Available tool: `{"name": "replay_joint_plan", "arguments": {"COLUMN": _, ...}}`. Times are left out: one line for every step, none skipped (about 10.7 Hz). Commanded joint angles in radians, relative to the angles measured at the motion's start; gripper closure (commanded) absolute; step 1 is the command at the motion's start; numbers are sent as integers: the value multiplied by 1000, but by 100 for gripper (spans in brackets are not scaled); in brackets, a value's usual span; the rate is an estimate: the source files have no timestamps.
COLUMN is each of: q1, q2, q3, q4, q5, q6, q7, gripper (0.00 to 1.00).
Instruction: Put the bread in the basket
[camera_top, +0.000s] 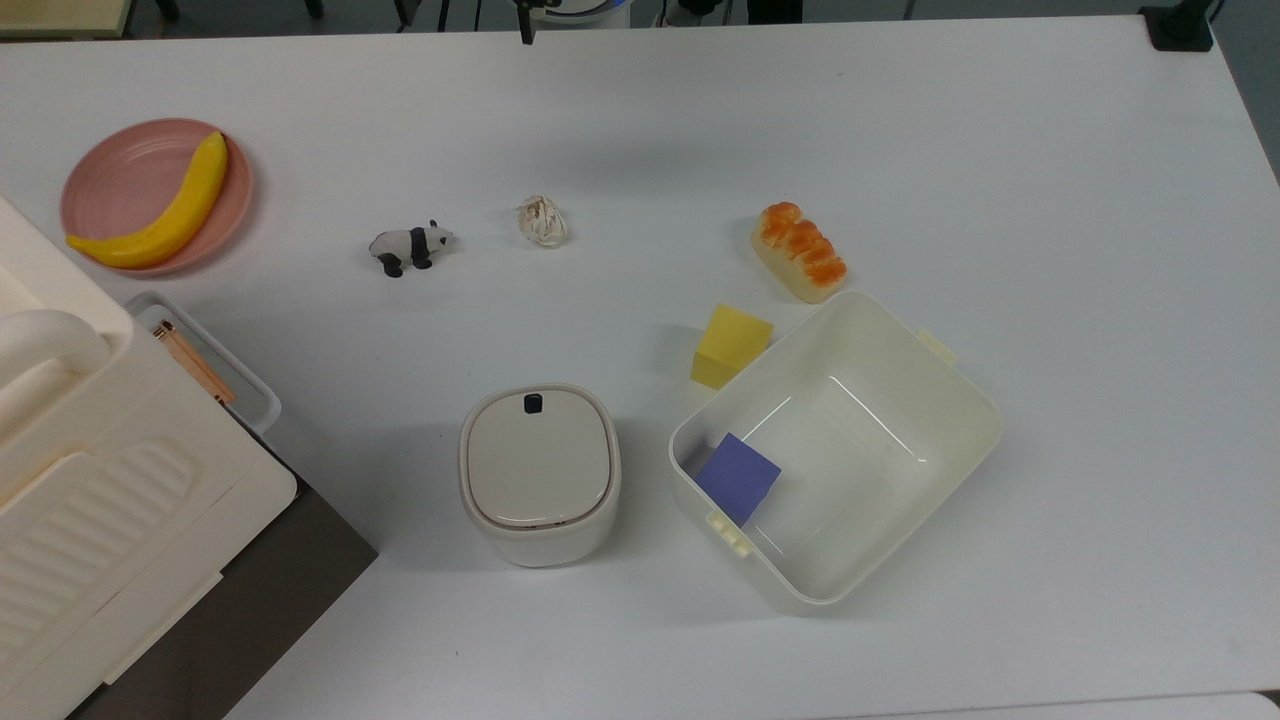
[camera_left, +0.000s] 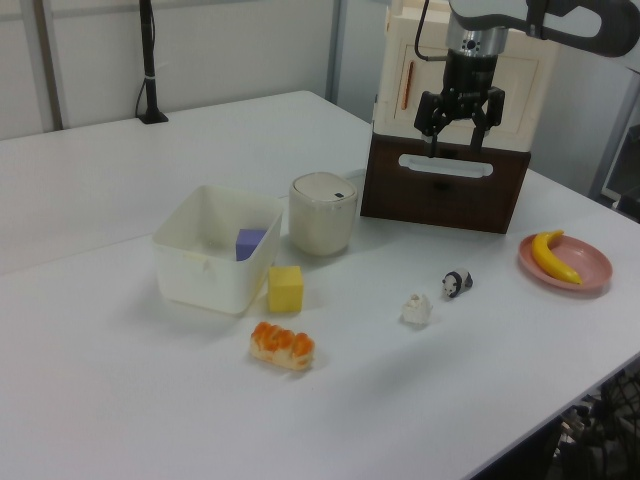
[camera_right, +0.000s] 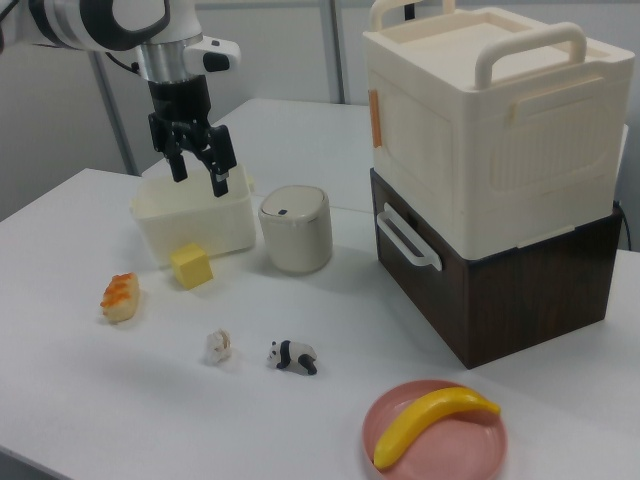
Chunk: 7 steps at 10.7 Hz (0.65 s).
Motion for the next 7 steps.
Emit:
{"name": "replay_joint_plan", "arguments": {"q1": -15, "q2": -1, "q3": -14, "q4": 1, "q5": 25, "q6": 7, "q7": -29, "gripper": 4}}
{"name": "replay_joint_plan", "arguments": {"q1": -32, "q2": -2, "q3": -14, "q4": 6, "q5": 37, "q6": 0, "q7": -37, "gripper": 10}}
{"name": "replay_joint_plan", "arguments": {"q1": -32, "q2": -2, "q3": -14, "q4": 7, "q5": 42, "q6": 0, "q7": -41, "gripper": 35}}
{"name": "replay_joint_plan", "arguments": {"q1": -27, "q2": 2, "q3": -10, "q4": 6, "q5": 42, "q6": 0, "q7": -43, "gripper": 80}}
{"name": "replay_joint_plan", "arguments": {"q1": -23, "q2": 19, "q3": -2, "q4": 6, "q5": 41, "q6": 0, "q7": -44, "gripper": 100}}
{"name": "replay_joint_plan", "arguments": {"q1": -21, "q2": 28, "q3": 3, "q4": 6, "q5": 41, "q6": 0, "q7": -37, "gripper": 100}}
{"name": "replay_joint_plan", "arguments": {"q1": -21, "q2": 30, "q3": 3, "q4": 6, "q5": 39, "q6": 3, "q7": -35, "gripper": 100}}
